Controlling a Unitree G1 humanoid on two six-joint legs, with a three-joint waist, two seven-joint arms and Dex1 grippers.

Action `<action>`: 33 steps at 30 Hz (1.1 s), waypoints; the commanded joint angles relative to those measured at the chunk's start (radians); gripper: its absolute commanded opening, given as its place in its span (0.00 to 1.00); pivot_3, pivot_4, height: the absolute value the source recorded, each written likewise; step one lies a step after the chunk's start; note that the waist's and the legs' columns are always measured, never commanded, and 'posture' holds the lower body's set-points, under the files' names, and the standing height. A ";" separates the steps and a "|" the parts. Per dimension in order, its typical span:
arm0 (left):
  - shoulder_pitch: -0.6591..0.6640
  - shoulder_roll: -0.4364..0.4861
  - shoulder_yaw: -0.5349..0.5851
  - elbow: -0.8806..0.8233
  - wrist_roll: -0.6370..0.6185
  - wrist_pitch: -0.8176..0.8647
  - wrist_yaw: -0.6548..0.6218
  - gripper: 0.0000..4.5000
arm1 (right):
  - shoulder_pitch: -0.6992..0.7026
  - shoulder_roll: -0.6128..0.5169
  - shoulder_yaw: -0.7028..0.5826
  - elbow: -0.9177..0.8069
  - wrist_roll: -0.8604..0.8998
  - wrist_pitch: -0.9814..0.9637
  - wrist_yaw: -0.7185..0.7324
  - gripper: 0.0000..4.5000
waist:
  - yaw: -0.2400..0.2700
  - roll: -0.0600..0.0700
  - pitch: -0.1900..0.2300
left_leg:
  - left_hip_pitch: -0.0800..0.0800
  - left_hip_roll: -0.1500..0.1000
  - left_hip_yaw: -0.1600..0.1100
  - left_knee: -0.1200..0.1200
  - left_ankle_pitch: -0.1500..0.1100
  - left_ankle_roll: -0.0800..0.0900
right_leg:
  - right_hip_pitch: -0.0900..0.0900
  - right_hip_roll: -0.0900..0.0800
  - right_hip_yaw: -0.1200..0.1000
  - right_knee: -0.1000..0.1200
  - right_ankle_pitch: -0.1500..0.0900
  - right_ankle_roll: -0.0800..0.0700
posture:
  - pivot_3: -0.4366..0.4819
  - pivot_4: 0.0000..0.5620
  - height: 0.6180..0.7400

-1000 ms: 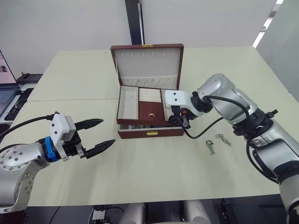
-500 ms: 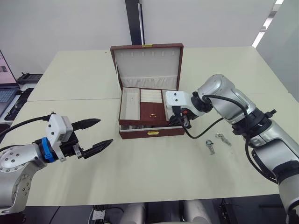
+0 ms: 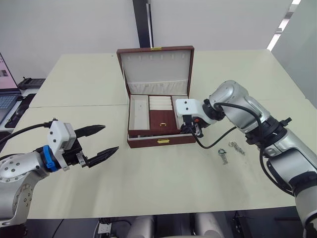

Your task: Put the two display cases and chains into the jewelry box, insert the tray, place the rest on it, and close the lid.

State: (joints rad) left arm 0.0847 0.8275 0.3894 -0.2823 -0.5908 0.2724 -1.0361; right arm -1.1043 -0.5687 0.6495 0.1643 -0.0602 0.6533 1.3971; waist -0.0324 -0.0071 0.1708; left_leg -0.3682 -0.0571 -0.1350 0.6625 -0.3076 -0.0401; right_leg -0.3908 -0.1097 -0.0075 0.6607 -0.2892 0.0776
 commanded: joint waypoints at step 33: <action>-0.052 -0.015 0.001 -0.119 -0.045 0.064 0.045 1.00 | 0.032 0.279 -0.233 0.204 0.075 -0.189 -0.285 0.10 | -0.003 0.000 0.000 | 0.000 0.000 0.000 0.000 0.000 -0.001 | -0.002 0.000 0.000 0.002 0.000 -0.001 | 0.48 0.27 1.00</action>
State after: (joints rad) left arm 0.0399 0.8092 0.3863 -0.3630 -0.6163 0.3328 -0.9937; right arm -1.0700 -0.2965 0.4154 0.3754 0.0216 0.4968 1.1163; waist -0.0357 -0.0070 0.1708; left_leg -0.3681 -0.0572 -0.1347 0.6621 -0.3073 -0.0413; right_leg -0.3930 -0.1099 -0.0074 0.6627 -0.2889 0.0771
